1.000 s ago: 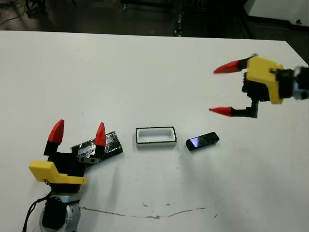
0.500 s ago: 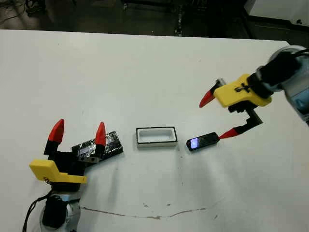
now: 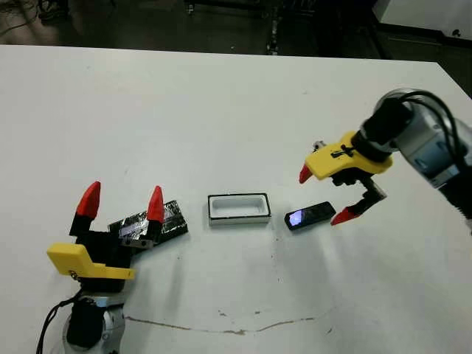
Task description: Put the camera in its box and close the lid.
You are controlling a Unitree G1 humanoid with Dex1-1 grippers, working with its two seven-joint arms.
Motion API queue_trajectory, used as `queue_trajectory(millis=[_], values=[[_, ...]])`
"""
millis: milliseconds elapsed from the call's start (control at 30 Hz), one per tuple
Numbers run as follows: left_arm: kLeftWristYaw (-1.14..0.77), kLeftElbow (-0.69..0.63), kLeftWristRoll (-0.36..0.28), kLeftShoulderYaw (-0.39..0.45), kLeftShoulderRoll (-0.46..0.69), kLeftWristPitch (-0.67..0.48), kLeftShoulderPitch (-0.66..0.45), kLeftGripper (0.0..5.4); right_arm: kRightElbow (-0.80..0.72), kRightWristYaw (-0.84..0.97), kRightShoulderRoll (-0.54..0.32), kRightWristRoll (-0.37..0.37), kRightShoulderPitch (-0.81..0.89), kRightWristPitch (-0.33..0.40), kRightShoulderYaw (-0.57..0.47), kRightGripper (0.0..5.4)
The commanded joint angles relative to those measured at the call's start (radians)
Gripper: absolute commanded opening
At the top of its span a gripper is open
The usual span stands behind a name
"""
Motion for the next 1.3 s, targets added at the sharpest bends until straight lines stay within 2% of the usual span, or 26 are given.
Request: queue_trajectory(millis=[33,400,967,1067,1300], values=[[0.004,0.007,0.005,0.001,0.000,0.000,0.009,5.38,0.041,0.005,0.018,-0.004,0.020,0.019,-0.012,5.40],[-0.001,0.015,-0.006,0.012,0.003,-0.006,0.011,5.38,0.047,-0.008,0.063,-0.089,0.083,-0.026,-0.083,5.40],[0.007,0.011,0.007,0.011,0.000,-0.007,0.016,5.38,0.029,0.004,0.085,-0.111,0.152,-0.033,-0.125,5.40],[0.004,0.011,0.001,0.011,0.000,-0.006,0.016,5.40,0.020,0.004,0.087,-0.103,0.164,-0.038,-0.134,5.09],[0.010,0.012,0.008,0.011,-0.003,-0.015,0.016,5.40,0.010,0.005,0.089,-0.122,0.179,-0.016,-0.133,3.98]])
